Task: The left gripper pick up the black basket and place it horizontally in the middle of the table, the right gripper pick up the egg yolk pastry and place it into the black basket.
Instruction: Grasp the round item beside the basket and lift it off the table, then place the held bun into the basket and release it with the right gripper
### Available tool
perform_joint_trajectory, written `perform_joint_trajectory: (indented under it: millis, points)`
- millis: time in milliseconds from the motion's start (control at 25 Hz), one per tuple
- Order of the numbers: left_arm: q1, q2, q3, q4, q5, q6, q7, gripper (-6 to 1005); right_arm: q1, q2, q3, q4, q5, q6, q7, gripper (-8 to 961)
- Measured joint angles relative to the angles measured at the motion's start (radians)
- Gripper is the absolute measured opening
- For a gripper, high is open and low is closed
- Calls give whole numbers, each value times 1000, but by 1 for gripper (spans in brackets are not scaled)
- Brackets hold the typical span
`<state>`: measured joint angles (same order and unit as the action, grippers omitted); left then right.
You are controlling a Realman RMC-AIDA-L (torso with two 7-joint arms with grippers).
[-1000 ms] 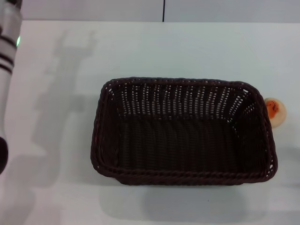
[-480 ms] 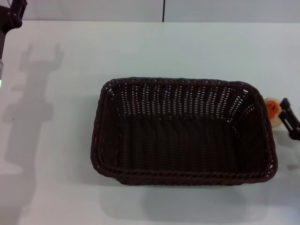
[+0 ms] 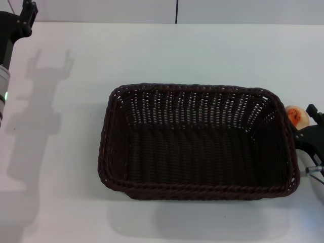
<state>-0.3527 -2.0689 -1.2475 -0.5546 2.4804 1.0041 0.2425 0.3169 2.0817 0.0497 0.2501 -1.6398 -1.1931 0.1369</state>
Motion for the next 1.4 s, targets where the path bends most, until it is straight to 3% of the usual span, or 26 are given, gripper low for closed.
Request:
perform_joint_trajectory:
  millis: [280, 600, 680, 720, 840, 880, 920, 1080, 1240, 1400]
  points:
    - [-6, 2, 14, 3, 0, -1, 0, 797, -8, 0, 1, 2, 1, -12, 0, 716]
    - [-5, 3, 16, -2, 0, -2, -1, 797, -49, 1, 22, 7, 5, -115, -5, 372]
    - [-6, 4, 21, -1, 1, -2, -1, 797, -81, 2, 30, 9, 5, -214, -7, 292]
    - [-6, 4, 21, -1, 1, -2, -1, 797, -81, 2, 30, 9, 5, -214, -7, 280]
    - [-6, 4, 25, -2, 1, -1, -1, 797, -121, 4, 31, 24, 5, -367, -9, 246]
    - [-5, 4, 25, -2, 1, 0, -2, 797, -147, 4, 24, 34, 4, -479, -14, 234]
    - [-5, 4, 25, -2, 2, 0, -2, 797, -147, 4, 24, 34, 4, -479, -14, 228]
    - [-7, 3, 25, 5, 2, -1, -2, 797, -169, 4, -4, 56, -62, -699, -48, 205]
    - [-7, 3, 25, 5, 2, -1, -2, 797, -147, 2, -15, 85, -99, -726, -59, 186]
    - [-7, 3, 26, 5, 1, -2, -2, 797, -74, 1, -52, 100, -122, -660, -57, 169]
